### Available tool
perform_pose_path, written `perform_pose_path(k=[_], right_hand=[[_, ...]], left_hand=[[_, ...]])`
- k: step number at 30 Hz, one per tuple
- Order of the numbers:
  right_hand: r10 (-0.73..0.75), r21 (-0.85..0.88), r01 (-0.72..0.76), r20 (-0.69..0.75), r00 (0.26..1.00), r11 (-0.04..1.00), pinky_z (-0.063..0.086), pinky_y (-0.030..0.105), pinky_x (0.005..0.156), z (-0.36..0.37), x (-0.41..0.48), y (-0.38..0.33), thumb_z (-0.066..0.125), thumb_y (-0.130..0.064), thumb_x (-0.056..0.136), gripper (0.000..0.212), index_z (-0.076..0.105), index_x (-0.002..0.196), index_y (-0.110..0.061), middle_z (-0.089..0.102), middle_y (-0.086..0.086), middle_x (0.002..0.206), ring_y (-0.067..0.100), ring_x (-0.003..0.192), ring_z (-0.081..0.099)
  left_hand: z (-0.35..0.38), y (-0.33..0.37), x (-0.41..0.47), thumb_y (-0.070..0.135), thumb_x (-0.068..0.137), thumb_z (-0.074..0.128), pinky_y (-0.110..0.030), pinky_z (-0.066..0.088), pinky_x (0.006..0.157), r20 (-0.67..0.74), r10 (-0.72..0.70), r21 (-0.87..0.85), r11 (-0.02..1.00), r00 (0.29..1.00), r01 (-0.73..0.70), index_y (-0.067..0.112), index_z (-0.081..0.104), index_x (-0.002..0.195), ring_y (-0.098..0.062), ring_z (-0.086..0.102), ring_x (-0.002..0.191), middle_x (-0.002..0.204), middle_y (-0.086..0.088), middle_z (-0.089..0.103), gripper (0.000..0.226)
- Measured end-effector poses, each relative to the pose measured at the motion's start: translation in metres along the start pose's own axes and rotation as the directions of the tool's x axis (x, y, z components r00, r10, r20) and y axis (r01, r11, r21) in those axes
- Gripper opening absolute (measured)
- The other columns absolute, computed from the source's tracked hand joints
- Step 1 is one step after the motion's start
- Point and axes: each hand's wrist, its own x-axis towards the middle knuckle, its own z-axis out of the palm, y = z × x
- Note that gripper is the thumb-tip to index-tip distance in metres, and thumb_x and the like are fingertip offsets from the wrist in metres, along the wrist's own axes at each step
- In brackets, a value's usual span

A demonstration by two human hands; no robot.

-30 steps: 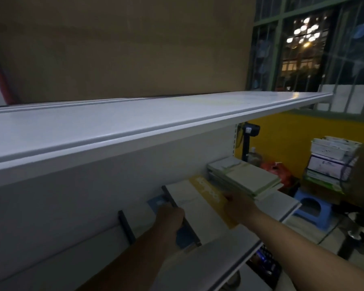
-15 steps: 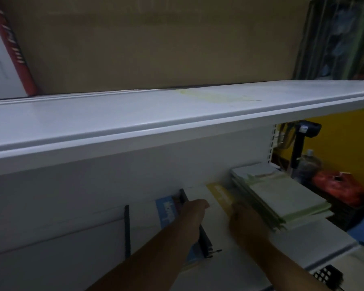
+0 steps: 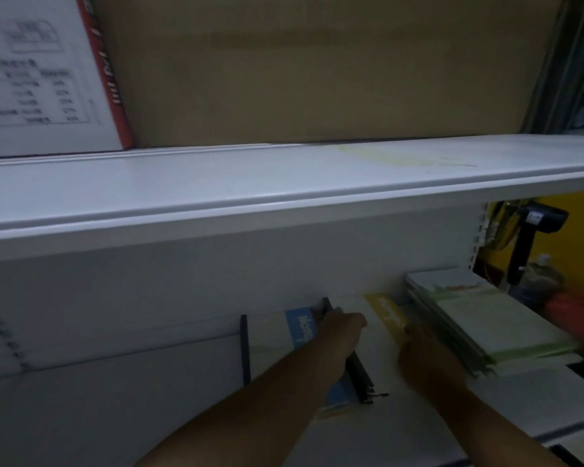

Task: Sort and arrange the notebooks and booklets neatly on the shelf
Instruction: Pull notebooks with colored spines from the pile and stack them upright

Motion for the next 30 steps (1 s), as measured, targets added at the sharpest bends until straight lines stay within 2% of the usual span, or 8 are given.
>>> perform_pose_path(k=[2,4,7,10,12,13,18,30], right_hand=[[-0.014,-0.059,0.015,0.006,1.0,0.998,0.049,0.035,0.08,0.004,0.005,0.003,0.028,-0.019,0.099,0.034,0.041,0.129,-0.011,0.057,0.012,0.12,0.028,0.097,0.06],[-0.018,-0.089,0.02,0.019,1.0,0.996,0.052,0.039,0.081,0.019,0.022,0.003,0.024,-0.028,0.098,0.042,0.048,0.123,-0.006,0.059,0.012,0.103,0.028,0.09,0.06],[-0.256,-0.251,0.227,-0.09,0.963,0.941,0.052,0.049,0.08,0.061,0.056,-0.019,-0.007,-0.052,0.08,0.089,0.061,0.115,-0.008,0.061,0.011,0.098,0.031,0.092,0.06],[-0.492,-0.319,0.468,0.005,0.871,0.824,0.044,0.045,0.1,0.044,-0.006,-0.126,0.012,-0.051,0.095,0.067,0.043,0.139,-0.011,0.05,0.015,0.136,0.035,0.128,0.046],[-0.672,-0.318,0.664,0.1,0.734,0.677,0.057,0.047,0.078,0.034,-0.066,-0.204,0.007,-0.044,0.101,0.072,0.065,0.115,-0.004,0.065,0.022,0.116,0.04,0.109,0.062],[-0.745,-0.329,0.732,0.112,0.657,0.596,0.057,0.051,0.072,0.042,-0.093,-0.238,0.004,-0.047,0.1,0.079,0.069,0.108,-0.002,0.066,0.026,0.11,0.044,0.103,0.063],[-0.845,-0.143,0.897,0.301,0.441,0.418,0.008,0.039,0.118,0.092,-0.207,-0.372,0.029,-0.044,0.099,0.059,0.014,0.151,-0.018,0.002,0.012,0.159,0.028,0.147,0.0],[-0.914,0.07,0.997,0.406,-0.001,0.03,0.005,0.038,0.119,0.17,-0.398,-0.542,0.033,-0.04,0.099,0.059,0.013,0.151,-0.02,-0.002,0.007,0.159,0.024,0.147,-0.006]], left_hand=[[-0.021,-0.002,-0.025,0.024,0.091,0.055,-0.025,0.041,0.093,0.01,0.119,0.048,0.992,0.993,-0.119,0.009,0.034,0.144,-0.023,0.048,0.12,0.145,-0.007,0.038,0.059],[-0.056,-0.009,-0.05,0.027,0.092,0.053,-0.018,0.046,0.074,0.023,0.2,0.161,0.966,0.98,-0.201,0.012,0.049,0.128,-0.012,0.054,0.096,0.129,-0.004,0.051,0.039],[-0.14,-0.026,-0.08,0.032,0.1,0.043,-0.012,0.042,0.092,-0.065,0.316,0.479,0.842,0.946,-0.249,0.014,0.025,0.149,-0.009,0.05,0.118,0.153,-0.003,0.029,0.055],[-0.241,-0.054,-0.11,0.035,0.101,0.038,-0.019,0.027,0.105,-0.184,0.403,0.728,0.669,0.896,-0.152,0.014,0.027,0.149,-0.018,0.037,0.137,0.154,-0.006,0.029,0.053],[-0.307,-0.078,-0.139,0.036,0.103,0.031,-0.021,0.016,0.111,-0.266,0.39,0.825,0.565,0.882,-0.001,0.015,0.022,0.151,-0.016,0.021,0.144,0.158,-0.004,0.02,0.054],[-0.338,-0.091,-0.154,0.038,0.103,0.029,-0.024,0.012,0.114,-0.314,0.363,0.843,0.532,0.877,0.081,0.015,0.018,0.151,-0.016,0.012,0.147,0.159,-0.003,0.014,0.055],[-0.453,-0.17,-0.237,0.047,0.101,0.025,-0.04,0.005,0.118,-0.518,0.277,0.82,0.43,0.809,0.377,0.021,0.014,0.152,-0.019,-0.005,0.148,0.161,-0.002,0.002,0.059],[-0.561,-0.296,-0.45,0.052,0.099,0.023,-0.04,0.004,0.12,-0.735,0.082,0.624,0.471,0.673,0.624,0.025,0.014,0.152,-0.018,-0.005,0.148,0.161,0.0,0.0,0.06]])
